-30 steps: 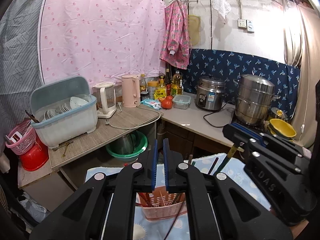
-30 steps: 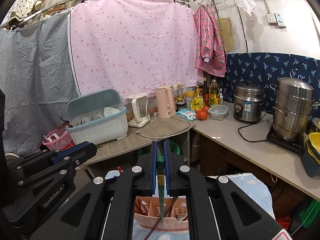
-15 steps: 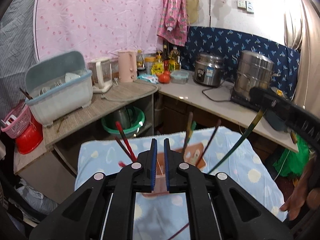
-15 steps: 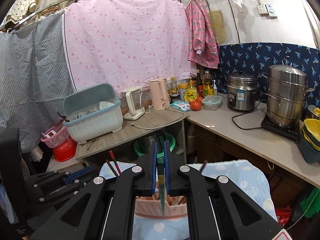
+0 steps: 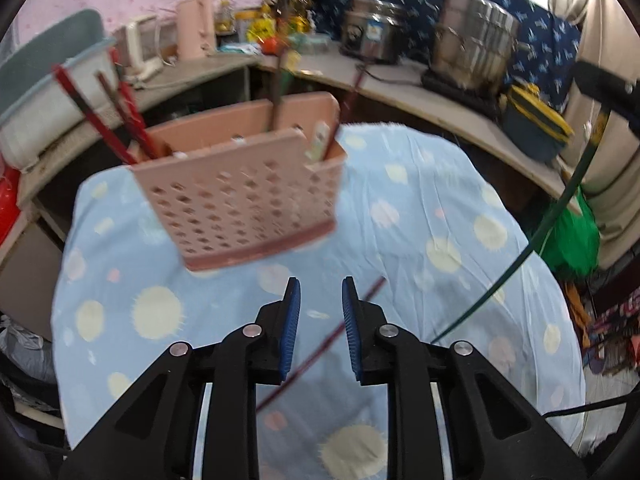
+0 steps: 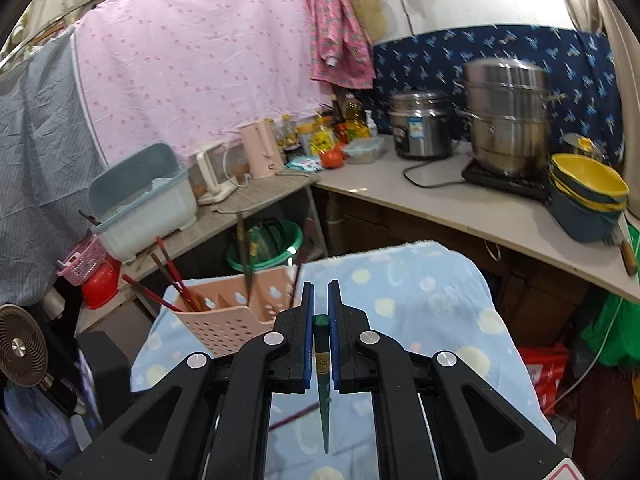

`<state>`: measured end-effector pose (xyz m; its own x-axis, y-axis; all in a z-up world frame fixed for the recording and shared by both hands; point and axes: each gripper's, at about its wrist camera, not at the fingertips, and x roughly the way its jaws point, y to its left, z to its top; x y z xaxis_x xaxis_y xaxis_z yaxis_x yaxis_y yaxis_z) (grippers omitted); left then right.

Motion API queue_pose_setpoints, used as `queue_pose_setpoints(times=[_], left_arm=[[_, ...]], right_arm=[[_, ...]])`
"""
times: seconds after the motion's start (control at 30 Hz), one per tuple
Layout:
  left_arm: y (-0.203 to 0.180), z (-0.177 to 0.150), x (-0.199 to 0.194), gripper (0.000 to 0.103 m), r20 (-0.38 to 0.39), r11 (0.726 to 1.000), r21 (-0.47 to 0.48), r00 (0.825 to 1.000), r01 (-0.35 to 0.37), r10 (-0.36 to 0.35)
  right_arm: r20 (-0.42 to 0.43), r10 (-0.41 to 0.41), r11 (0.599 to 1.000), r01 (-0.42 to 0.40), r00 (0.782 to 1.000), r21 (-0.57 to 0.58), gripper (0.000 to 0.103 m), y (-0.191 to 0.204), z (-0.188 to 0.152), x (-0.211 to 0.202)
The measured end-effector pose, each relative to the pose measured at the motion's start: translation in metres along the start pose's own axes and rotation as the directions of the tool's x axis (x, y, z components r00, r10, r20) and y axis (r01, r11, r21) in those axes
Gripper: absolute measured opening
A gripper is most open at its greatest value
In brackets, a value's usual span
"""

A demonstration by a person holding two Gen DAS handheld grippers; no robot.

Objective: Organize utensils

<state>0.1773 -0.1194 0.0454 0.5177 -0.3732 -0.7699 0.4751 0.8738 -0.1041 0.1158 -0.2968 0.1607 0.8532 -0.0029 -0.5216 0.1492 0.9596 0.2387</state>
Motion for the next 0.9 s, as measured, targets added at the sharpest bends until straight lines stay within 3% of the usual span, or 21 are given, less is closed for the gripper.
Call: queue_pose_setpoints(times=[0.13, 0.57, 0.67, 0.83, 0.9], left_arm=[[-0.022, -0.003, 0.029, 0.036, -0.037, 0.997, 0.048, 0.998, 0.052, -0.05], [-0.033, -0.011, 0.1, 0.036, -0.164, 0.987, 0.099, 0.98, 0.127, -0.11], [-0.032, -0.015, 0.112, 0.019, -0.2, 0.988, 0.09, 0.974, 0.126, -0.106], [-0.031, -0.017, 0.104, 0.007, -0.183, 0.99, 0.08, 0.978, 0.119, -0.103], [-0.029, -0.018, 0.092, 0.007, -0.165, 0.992, 0.064, 0.981, 0.113, -0.101]], right_arm=[[-0.013, -0.026, 0.999, 0.027, 1.0, 0.025, 0.007, -0.019, -0.003, 0.006], [-0.017, -0.065, 0.997, 0.065, 0.998, 0.028, 0.007, -0.04, -0.006, 0.019], [-0.015, -0.07, 0.997, 0.07, 0.997, 0.031, 0.007, -0.041, -0.005, 0.02], [-0.018, -0.072, 0.997, 0.072, 0.997, 0.026, 0.007, -0.04, -0.006, 0.021], [-0.018, -0.065, 0.998, 0.066, 0.998, 0.024, 0.007, -0.038, -0.006, 0.02]])
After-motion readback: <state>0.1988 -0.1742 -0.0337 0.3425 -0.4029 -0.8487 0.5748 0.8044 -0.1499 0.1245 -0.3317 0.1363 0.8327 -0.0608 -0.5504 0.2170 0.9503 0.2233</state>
